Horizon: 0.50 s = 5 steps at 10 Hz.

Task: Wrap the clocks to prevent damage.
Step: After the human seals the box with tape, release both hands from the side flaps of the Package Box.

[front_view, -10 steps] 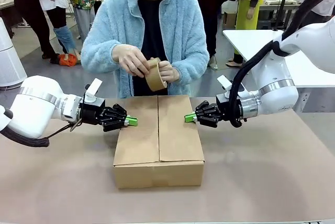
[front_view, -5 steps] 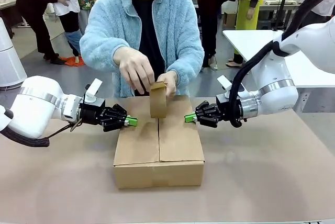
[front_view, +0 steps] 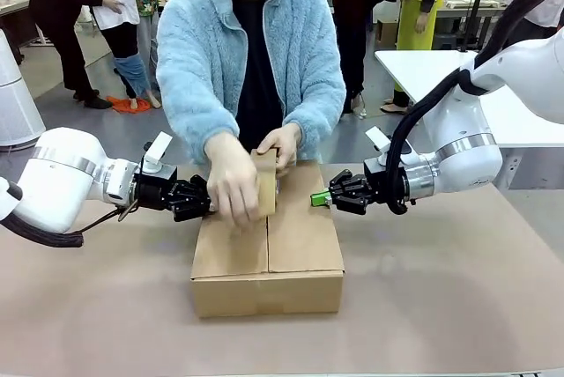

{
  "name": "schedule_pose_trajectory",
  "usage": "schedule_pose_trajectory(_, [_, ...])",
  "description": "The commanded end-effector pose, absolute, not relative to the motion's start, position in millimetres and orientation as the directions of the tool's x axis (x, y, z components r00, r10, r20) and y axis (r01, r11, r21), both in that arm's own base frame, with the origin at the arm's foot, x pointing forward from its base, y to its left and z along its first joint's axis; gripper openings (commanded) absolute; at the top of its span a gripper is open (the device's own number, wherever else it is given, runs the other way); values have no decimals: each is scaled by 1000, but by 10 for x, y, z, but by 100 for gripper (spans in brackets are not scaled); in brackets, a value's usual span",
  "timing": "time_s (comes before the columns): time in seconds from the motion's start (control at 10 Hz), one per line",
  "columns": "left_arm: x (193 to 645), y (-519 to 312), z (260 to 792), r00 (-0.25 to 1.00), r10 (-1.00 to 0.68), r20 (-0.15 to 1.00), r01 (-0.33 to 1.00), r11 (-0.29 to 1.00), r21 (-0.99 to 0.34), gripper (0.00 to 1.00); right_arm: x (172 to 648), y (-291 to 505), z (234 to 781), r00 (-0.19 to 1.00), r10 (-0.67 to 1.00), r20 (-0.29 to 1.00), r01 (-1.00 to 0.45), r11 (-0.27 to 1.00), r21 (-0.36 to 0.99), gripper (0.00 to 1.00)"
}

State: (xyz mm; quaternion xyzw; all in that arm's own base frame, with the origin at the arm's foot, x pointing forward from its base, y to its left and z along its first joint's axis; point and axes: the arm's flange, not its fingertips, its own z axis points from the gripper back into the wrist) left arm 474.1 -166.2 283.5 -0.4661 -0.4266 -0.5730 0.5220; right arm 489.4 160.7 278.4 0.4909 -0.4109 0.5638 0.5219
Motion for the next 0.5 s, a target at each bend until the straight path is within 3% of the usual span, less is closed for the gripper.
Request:
schedule_pose_trajectory(0.0, [4739, -1662, 2810, -24, -219, 975, 996, -86, 5, 0, 4881, 1626, 2758, 35, 192, 981, -994, -96, 54, 1])
schedule_pose_trajectory(0.4, [4739, -1662, 2810, -24, -219, 975, 996, -86, 5, 0, 4881, 1626, 2758, 35, 192, 981, -994, -96, 54, 1])
